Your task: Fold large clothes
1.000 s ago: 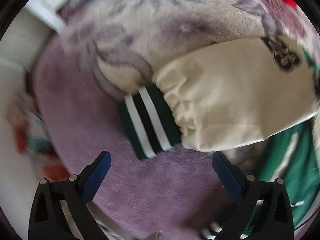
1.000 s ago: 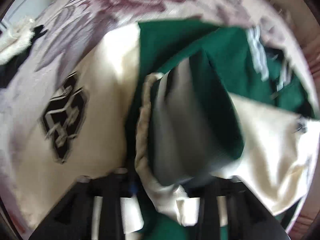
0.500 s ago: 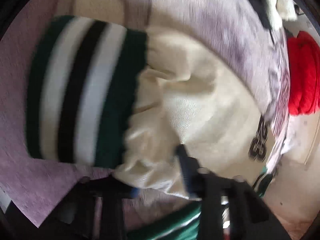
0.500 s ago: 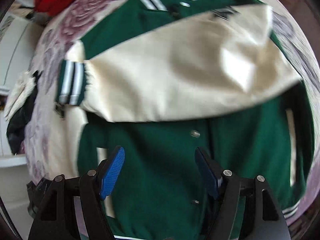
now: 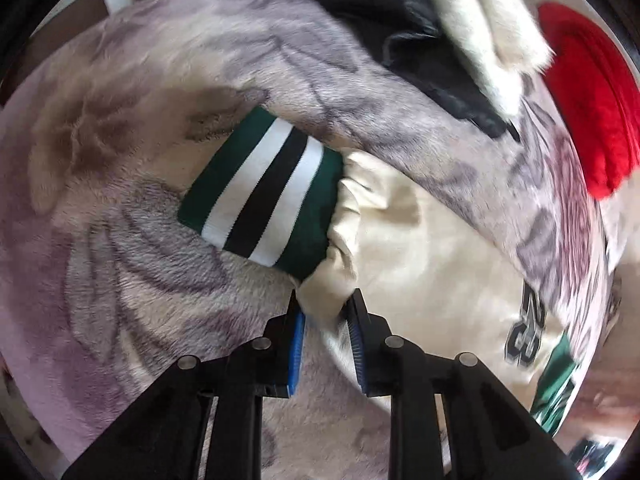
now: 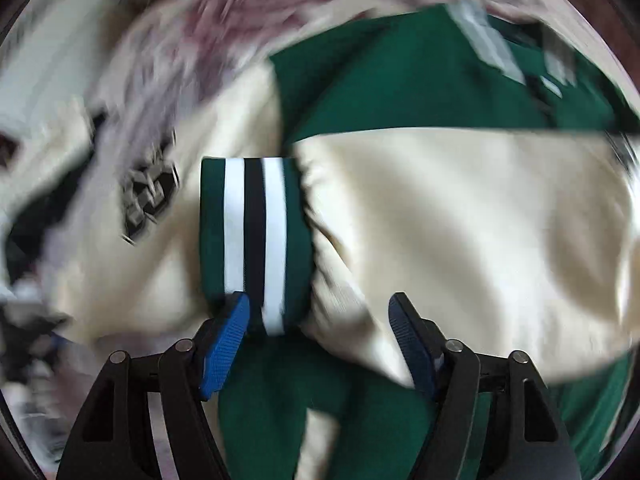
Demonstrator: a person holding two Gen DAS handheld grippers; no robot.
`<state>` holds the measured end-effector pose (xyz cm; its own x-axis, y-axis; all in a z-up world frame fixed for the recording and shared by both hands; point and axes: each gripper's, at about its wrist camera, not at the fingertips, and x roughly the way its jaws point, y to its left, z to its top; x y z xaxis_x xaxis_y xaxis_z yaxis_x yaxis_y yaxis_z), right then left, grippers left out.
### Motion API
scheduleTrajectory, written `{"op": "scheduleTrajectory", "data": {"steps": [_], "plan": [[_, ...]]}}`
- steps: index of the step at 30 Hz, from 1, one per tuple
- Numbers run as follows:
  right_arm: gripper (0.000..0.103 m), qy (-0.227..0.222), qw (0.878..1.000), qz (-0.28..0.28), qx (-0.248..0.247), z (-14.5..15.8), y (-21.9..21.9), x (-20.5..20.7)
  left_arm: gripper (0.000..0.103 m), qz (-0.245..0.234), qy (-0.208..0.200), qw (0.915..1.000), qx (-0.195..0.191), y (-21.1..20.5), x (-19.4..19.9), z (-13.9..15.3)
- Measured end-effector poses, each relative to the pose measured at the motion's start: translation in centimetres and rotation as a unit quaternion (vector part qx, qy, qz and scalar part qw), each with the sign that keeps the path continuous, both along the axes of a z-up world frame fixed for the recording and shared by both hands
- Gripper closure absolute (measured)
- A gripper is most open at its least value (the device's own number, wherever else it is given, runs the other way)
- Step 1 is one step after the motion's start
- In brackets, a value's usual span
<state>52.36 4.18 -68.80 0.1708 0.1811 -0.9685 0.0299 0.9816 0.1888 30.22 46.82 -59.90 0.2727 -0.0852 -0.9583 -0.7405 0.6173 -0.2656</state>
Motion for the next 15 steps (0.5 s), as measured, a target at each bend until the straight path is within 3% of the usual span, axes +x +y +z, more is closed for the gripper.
{"op": "scheduleTrajectory", "data": {"steps": [2,3,4,6,8,11,15], "plan": [[0.065,-0.009,0.999,0.003,-0.037,-0.6,1.5,0.5,0.082,-0.015,0.006,0.9998,-0.008,-0.9,-1.6,0.8],[0.068,-0.019,0.999,0.011,-0.038,-0.2,2.1,0.4,0.075,-0.016,0.005,0.9998,-0.014,-1.1,-2.0,1.0],[0.074,-0.027,0.999,0.017,-0.035,0.3,2.3,0.2,0.058,-0.016,0.008,0.9997,-0.016,-1.5,-2.5,1.2],[0.074,-0.047,0.998,0.041,-0.030,1.6,2.3,-0.8,0.031,-0.017,0.004,0.9995,-0.028,-2.9,-3.4,1.3],[0.067,-0.027,0.998,0.054,-0.021,1.4,1.3,-1.7,0.030,-0.019,0.004,0.9988,-0.045,-4.6,-3.7,1.0],[0.050,0.009,0.998,0.024,0.062,1.7,-2.8,-3.4,0.030,-0.040,0.009,0.9975,-0.057,-8.0,-3.4,1.1],[0.046,0.020,0.988,-0.095,0.119,4.8,-13.8,-9.3,0.030,-0.132,0.005,0.9910,-0.020,-14.3,-1.2,2.5]]}}
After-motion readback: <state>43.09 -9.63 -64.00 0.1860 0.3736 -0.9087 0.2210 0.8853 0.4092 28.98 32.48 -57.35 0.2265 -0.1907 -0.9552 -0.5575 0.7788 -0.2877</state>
